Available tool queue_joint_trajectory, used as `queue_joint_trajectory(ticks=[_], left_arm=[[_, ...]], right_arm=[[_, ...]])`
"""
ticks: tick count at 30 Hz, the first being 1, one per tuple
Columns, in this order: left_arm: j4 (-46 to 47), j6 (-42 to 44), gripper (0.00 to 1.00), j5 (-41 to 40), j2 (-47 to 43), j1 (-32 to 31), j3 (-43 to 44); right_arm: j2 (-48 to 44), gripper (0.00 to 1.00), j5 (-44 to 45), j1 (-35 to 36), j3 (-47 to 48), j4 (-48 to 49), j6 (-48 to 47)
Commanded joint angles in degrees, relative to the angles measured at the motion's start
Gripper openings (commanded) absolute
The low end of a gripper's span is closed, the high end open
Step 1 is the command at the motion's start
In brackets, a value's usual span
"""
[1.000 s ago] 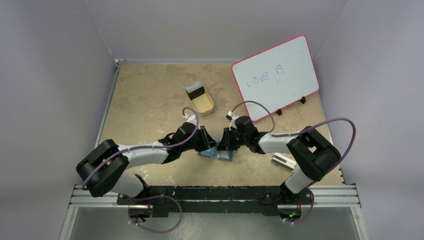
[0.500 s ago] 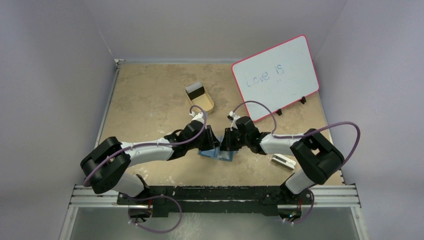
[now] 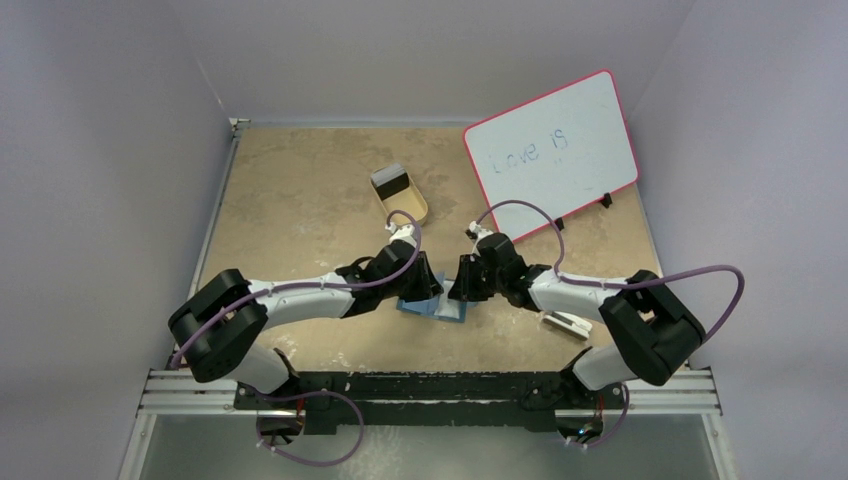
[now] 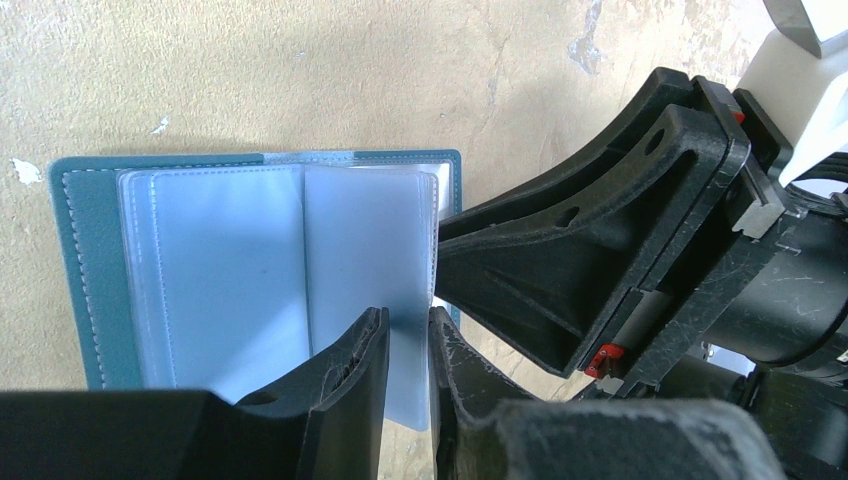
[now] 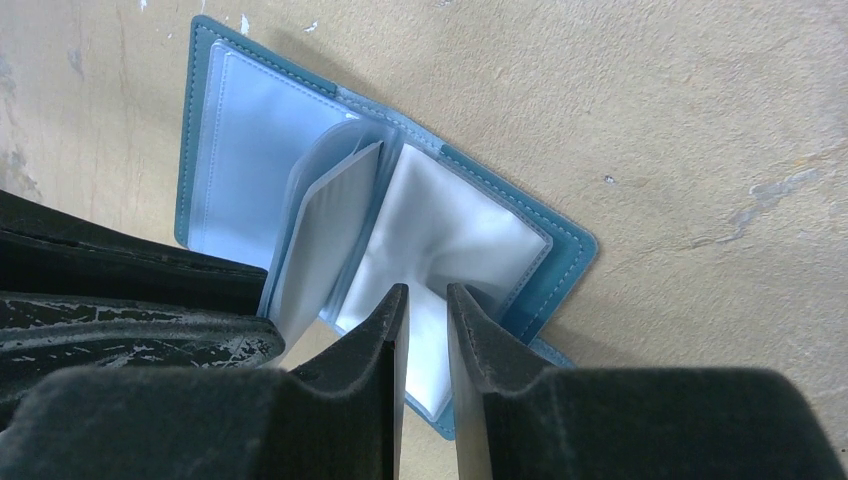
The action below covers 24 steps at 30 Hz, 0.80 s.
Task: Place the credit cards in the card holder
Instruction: Turn over the card slot in the card holder.
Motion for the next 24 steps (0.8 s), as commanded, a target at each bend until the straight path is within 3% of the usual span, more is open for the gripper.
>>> queue_joint_trajectory(ticks=[1, 9, 15, 24], left_arm=[[-0.6, 1.52, 0.21, -1.93, 0.46, -0.53, 2.37], [-0.66, 1.29, 0.16, -2.17, 0.36, -1.25, 2.68], [-1.44, 1.14, 0.21, -3.04, -0.39, -1.53, 2.82], [-2.52, 1.1, 0.18, -4.23, -0.78, -1.89, 3.13]], right_arm=[[-0.34, 0.23, 1.6, -0.29, -0.18, -0.86, -1.12], [-0.76, 0.23, 1.13, -0.31, -0.21, -1.12, -1.51], [-0.73, 0.23, 1.16, -0.24, -0.18, -1.17, -1.77], [-0.84, 0.23, 0.9, -0.4, 0.16, -1.46, -2.26]])
